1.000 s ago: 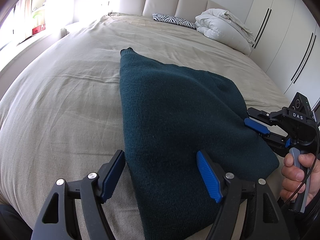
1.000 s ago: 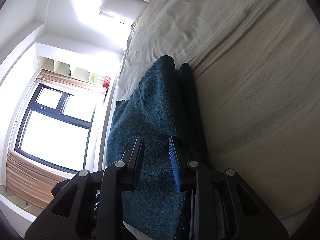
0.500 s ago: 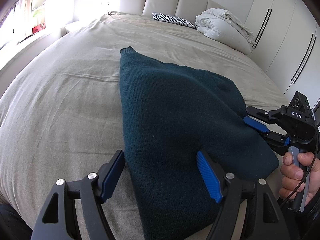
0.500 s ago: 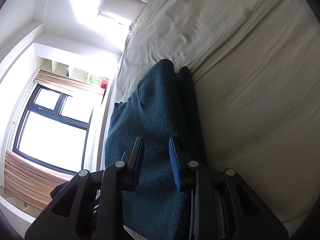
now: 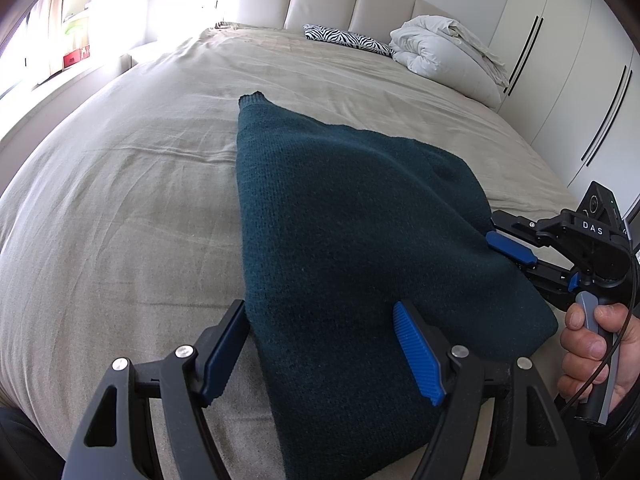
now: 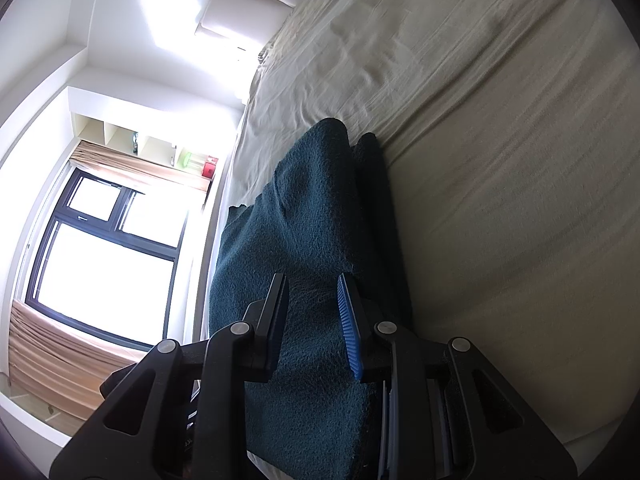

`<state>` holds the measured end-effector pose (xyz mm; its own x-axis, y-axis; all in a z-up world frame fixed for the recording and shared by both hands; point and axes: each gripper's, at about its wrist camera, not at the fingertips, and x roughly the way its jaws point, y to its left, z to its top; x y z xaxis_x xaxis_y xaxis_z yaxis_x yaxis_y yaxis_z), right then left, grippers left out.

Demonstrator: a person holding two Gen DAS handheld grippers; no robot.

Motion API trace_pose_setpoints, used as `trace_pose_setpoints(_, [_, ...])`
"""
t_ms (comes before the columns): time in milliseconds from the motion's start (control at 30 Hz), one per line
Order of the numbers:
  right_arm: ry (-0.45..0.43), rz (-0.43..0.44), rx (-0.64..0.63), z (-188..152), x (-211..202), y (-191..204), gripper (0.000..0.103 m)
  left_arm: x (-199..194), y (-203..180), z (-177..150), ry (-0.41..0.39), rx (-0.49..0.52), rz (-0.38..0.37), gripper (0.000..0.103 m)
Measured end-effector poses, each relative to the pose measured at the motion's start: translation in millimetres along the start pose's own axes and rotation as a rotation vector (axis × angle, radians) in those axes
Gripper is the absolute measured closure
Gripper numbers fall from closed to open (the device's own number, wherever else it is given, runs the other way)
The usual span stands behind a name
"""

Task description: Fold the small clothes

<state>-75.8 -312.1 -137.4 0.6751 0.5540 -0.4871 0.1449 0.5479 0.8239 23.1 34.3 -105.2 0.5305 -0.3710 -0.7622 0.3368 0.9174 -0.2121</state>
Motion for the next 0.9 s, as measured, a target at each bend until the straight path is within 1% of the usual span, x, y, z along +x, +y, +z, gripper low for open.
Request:
trace_pose_setpoints(367, [0.001,-0.002,0.001,-0.5,1.1,0.3,0.079,2.7,-1.2,-1.1,0.006,0.003,0.0,0.026])
trace_pose_setpoints(467, [0.014,-0.017,-0.003,4.2,1.3,3.0,0.079,1.3,-3.3,-2.0,0.007,0.008,0.004,0.026])
trace_pose_setpoints(533, [-0.004,-0.065,-0.001,12.0,-5.7,6.8,0.078,0.4,-2.6,-1.6,0.005,0.011,0.004,0.026])
trace_pose_setpoints(633, [-0.071,-0.107,0.014,27.9,-24.8,10.8,0.077,1.6,-0.9,-3.4,0.01,0.002,-0.004,0.025])
trace_pose_setpoints(667, [-0.079,-0.122,0.011,34.4,-27.9,12.2,0.077,1.8,0.0,-3.4,0.011,0.001,-0.005,0.024])
trace_pose_setpoints(767, [-0.082,-0.171,-0.022,54.1,-25.7,19.9,0.077,1.8,3.5,-0.4,0.013,-0.002,-0.012,0.023])
trace_pose_setpoints(900, [-0.053,-0.2,-0.068,77.6,-3.4,31.5,0.077,1.4,5.8,-0.3,0.014,-0.001,-0.015,0.022])
